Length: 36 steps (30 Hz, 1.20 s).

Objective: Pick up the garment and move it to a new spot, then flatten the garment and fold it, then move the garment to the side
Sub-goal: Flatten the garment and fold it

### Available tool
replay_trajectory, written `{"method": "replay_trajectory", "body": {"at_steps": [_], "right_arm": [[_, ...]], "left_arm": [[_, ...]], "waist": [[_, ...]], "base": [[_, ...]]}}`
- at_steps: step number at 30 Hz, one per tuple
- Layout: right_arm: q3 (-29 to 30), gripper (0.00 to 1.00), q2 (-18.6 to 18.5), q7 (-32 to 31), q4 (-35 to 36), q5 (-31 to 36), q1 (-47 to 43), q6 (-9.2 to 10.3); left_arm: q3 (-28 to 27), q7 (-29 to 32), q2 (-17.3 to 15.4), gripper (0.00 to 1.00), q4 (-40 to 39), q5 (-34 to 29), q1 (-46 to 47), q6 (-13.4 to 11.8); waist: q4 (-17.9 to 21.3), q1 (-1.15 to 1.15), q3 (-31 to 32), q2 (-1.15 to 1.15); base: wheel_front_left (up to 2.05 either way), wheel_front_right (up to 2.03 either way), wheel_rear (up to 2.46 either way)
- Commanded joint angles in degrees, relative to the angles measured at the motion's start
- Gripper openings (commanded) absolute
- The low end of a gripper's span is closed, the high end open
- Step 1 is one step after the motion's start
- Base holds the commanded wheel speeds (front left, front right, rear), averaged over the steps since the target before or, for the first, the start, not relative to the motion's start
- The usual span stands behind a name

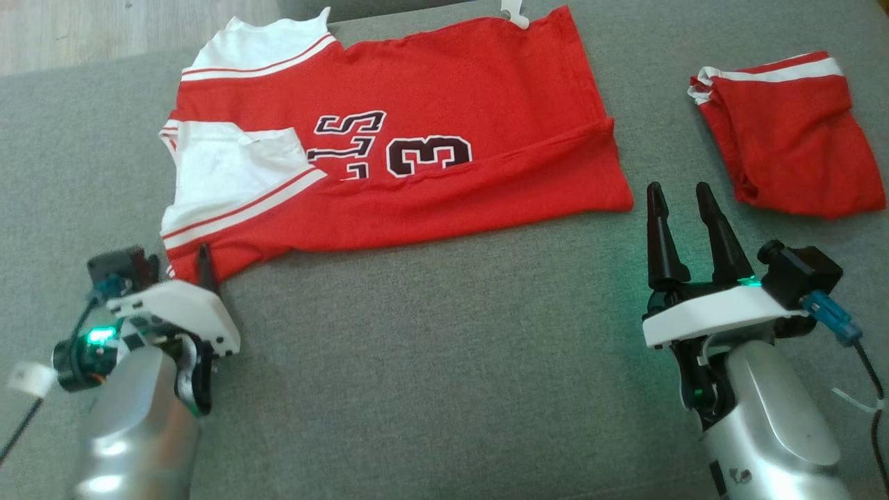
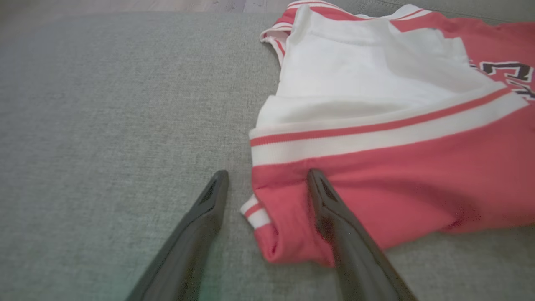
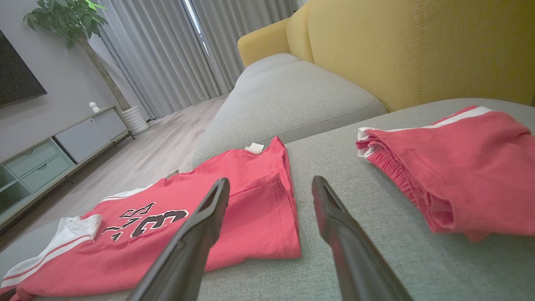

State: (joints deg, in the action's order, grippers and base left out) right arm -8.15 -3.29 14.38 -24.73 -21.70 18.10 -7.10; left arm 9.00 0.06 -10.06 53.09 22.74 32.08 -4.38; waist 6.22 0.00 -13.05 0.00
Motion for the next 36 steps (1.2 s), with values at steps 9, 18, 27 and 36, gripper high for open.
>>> {"method": "replay_trajectory", "body": {"at_steps": [9,18,27,36], "right_arm": [[-0.3,1.00,0.4,0.6,2.2,-0.3,2.0,-0.39],[2.4,1.00,0.4,-1.9,-4.0,3.3,4.2,-0.39],[7.3,1.00,0.4,-11.4,-20.3,3.7,13.8,-0.39],[8.7,1.00,0.4,-12.9,-38.8,8.5,22.9,-0.39]], "left_arm": [[-1.1,2.0,-1.8,0.00,3.1,1.7,2.7,2.6],[1.8,-8.9,-1.0,0.00,-3.0,-0.8,3.6,4.4],[5.3,-10.4,-0.4,0.00,-9.0,-3.3,3.9,4.7],[7.2,-9.5,0.3,0.00,-12.4,-3.6,3.2,4.8]], "waist": [[-0.8,0.00,0.2,0.00],[-3.9,0.00,1.7,0.00],[-6.8,0.00,0.9,0.00],[-8.5,0.00,0.1,0.00]], "base": [[0.00,0.00,0.00],[0.00,0.00,0.00],[0.00,0.00,0.00],[0.00,0.00,0.00]]}}
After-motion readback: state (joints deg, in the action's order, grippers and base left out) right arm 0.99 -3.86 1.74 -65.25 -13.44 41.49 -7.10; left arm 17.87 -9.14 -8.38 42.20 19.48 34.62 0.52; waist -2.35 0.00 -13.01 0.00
